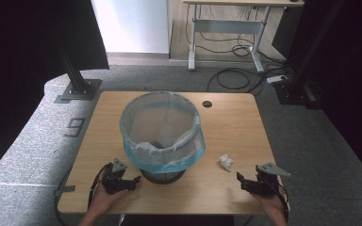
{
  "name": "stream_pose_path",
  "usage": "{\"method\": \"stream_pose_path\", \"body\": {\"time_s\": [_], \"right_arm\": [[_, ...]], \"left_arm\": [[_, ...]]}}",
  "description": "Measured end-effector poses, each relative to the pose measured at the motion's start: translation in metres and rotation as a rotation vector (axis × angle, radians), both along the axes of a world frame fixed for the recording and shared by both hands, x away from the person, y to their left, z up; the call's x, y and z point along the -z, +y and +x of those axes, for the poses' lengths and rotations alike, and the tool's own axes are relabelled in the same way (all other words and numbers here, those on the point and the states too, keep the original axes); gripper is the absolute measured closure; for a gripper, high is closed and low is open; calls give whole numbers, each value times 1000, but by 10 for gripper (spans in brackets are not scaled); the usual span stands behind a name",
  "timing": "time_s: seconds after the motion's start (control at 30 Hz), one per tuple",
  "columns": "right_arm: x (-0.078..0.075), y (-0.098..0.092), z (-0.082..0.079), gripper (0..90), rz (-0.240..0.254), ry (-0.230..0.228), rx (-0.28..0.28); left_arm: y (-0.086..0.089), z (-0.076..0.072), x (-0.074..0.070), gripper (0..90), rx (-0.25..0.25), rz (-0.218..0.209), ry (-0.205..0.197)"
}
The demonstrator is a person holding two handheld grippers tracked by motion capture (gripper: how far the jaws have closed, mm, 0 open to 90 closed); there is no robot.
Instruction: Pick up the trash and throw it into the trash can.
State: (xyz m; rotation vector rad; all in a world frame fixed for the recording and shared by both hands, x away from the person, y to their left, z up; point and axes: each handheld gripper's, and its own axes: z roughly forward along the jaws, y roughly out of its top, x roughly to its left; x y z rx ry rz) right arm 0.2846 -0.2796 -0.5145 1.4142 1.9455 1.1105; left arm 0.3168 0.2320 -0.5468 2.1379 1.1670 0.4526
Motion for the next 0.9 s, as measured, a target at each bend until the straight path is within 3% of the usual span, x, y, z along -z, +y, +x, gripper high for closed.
{"method": "stream_pose_path", "body": {"time_s": [0.9], "right_arm": [[-10, 5, 4, 149, 29, -39, -5]], "left_arm": [[0, 0, 0, 139, 7, -1, 1]]}}
